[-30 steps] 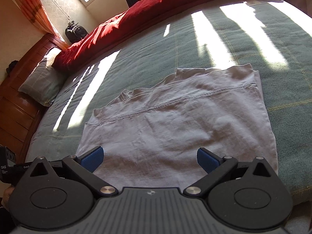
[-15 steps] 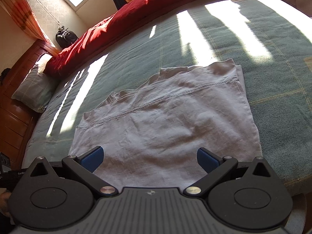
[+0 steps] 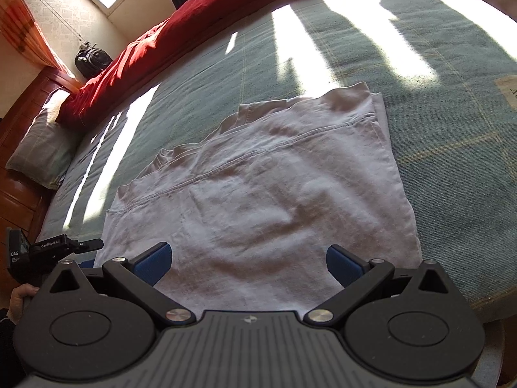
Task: Fold clothes
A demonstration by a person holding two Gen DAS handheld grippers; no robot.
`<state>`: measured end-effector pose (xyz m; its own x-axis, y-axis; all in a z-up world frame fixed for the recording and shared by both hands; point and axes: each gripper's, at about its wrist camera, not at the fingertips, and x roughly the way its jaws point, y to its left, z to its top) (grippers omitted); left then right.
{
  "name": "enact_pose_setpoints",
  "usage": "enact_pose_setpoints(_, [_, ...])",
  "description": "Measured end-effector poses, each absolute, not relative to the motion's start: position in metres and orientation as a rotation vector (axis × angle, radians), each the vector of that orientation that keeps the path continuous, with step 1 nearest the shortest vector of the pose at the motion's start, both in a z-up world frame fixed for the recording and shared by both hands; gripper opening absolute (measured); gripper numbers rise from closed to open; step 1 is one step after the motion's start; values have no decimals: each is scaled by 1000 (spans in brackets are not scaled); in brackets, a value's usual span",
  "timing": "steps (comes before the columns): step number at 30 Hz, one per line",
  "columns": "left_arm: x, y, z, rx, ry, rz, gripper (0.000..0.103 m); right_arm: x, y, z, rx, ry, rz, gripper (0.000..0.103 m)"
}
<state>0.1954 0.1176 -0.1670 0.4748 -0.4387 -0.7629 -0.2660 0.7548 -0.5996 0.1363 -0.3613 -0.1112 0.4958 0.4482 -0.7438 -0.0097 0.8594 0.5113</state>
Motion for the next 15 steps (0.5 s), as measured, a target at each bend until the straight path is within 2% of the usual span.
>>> enact_pose_setpoints(8, [236, 131, -183, -827, 1054, -184, 68, 150, -348, -120, 461, 1053, 300, 103])
enact_pose_setpoints(15, [217, 132, -184, -801, 1088, -315, 68, 159, -341, -123, 451, 1064, 311, 103])
